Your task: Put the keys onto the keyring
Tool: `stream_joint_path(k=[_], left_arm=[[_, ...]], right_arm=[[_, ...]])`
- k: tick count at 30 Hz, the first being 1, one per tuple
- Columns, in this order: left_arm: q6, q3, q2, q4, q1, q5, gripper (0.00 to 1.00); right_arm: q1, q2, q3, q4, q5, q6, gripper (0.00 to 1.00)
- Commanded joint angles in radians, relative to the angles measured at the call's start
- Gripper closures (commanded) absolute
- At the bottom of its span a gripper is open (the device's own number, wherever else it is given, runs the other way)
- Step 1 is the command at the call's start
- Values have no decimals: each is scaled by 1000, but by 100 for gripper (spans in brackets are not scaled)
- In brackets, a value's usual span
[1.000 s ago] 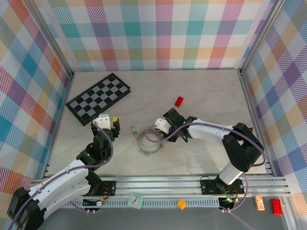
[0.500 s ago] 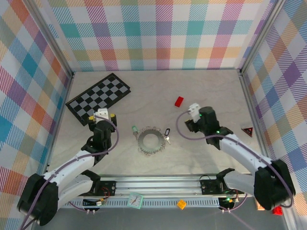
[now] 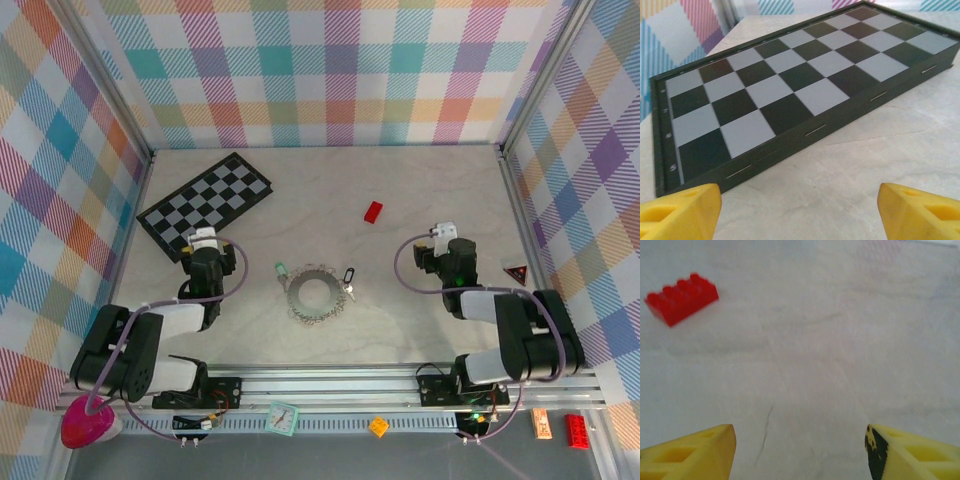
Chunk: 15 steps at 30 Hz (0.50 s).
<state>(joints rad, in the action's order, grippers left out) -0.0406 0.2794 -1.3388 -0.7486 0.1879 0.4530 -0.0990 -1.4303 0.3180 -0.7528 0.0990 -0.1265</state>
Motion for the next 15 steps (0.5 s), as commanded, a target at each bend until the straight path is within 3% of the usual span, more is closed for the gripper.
stream_joint_path(k=[1,2,5,8,9,11,15], left_arm=[[1,17,-58,-170,-42,-116,19],[13,12,-103,-219,-54,-139,19],[4,-7,-258,-428,-66,-173,19],[27,29,-215,-274,-67,-145,18],[37,53,-243,-281,-67,-103,0],[38,113,-231,-132,-68,-121,0],[16,119,-238,-138,-69,-183,0]], right_arm=[[38,-73,21,-182,-82,83,30],[51,-113,25,-228,-90,94,30],[63,-103,67,-129,-121,97,30],[82,-107,88,-87,-128,120,28],[86,-104,94,-70,-129,125,27],[89,-105,96,-69,-134,126,26],[91,-105,96,-70,-136,126,24]])
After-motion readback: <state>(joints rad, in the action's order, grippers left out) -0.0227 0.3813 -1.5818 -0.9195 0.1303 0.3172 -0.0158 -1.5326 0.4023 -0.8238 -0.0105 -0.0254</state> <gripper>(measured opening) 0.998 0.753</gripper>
